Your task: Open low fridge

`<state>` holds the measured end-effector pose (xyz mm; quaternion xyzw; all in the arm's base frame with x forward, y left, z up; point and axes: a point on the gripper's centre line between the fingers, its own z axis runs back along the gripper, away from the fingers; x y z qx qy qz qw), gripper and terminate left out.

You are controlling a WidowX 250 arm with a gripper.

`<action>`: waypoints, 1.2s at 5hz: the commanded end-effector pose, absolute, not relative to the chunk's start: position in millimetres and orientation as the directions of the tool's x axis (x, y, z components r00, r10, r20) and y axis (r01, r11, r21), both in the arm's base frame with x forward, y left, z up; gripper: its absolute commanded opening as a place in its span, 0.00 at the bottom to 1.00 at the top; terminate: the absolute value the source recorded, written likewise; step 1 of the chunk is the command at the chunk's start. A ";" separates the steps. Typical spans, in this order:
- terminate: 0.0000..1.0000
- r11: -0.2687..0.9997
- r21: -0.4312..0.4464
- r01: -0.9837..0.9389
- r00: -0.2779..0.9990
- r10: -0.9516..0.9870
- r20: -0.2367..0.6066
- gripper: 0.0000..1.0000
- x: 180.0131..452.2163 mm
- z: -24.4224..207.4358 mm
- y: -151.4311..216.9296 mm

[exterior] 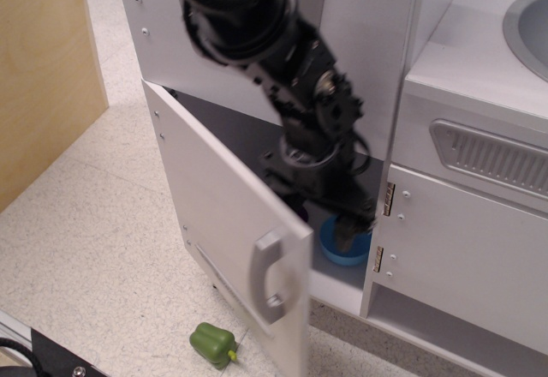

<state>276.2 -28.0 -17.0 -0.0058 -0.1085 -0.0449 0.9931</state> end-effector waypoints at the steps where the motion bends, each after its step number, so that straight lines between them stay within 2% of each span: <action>1: 0.00 0.999 0.016 0.050 0.986 -0.052 0.161 1.00 240.8 -7.3 22.8; 2: 0.00 0.993 0.070 0.092 0.977 -0.103 0.185 1.00 222.1 -12.7 50.1; 4: 0.00 0.991 0.109 0.081 0.989 -0.094 0.117 1.00 201.3 -18.2 86.1; 6: 0.00 0.991 0.109 0.081 0.989 -0.094 0.117 1.00 201.3 -18.2 86.1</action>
